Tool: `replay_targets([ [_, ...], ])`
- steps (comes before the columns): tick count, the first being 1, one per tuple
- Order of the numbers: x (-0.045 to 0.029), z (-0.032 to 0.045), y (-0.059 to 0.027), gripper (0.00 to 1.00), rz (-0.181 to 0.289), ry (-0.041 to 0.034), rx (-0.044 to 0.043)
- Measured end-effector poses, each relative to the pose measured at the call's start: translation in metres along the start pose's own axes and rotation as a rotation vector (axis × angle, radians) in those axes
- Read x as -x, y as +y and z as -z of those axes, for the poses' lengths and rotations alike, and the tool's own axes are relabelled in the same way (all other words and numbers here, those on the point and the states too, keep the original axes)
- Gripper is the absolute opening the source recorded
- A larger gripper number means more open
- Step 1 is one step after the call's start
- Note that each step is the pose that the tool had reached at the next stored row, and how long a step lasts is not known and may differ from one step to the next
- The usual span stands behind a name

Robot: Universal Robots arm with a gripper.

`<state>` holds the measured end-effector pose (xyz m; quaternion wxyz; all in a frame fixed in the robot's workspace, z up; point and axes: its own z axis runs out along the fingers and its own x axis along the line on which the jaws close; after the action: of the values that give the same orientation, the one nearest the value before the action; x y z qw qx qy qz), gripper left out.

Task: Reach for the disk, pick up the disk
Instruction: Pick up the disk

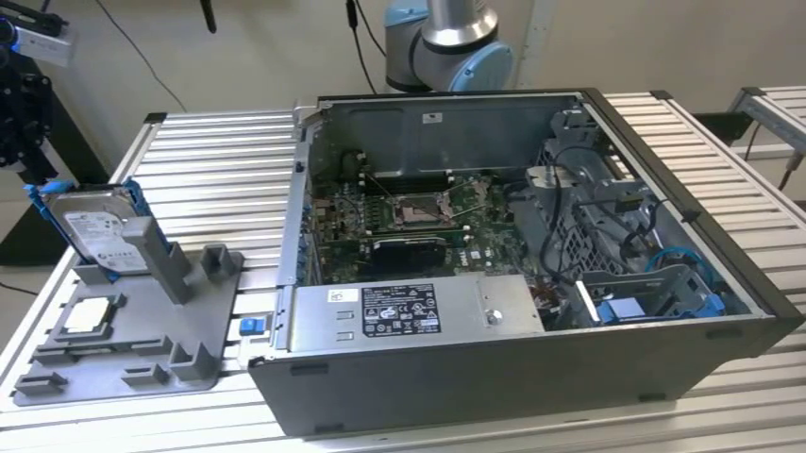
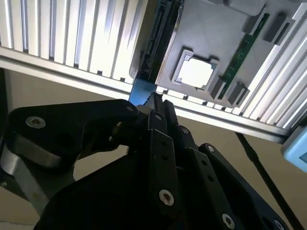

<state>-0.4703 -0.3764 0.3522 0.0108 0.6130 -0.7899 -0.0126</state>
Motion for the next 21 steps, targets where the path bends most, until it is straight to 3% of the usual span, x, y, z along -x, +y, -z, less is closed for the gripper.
replay_targets([
  [5,0.0019,-0.0033,0.0005,1.00,0.000,0.0002,0.0002],
  [12,0.0057,-0.0159,-0.0004,1.00,0.009,0.0005,0.0002],
  [21,0.0072,-0.0337,-0.0012,1.00,0.130,0.0045,0.0000],
])
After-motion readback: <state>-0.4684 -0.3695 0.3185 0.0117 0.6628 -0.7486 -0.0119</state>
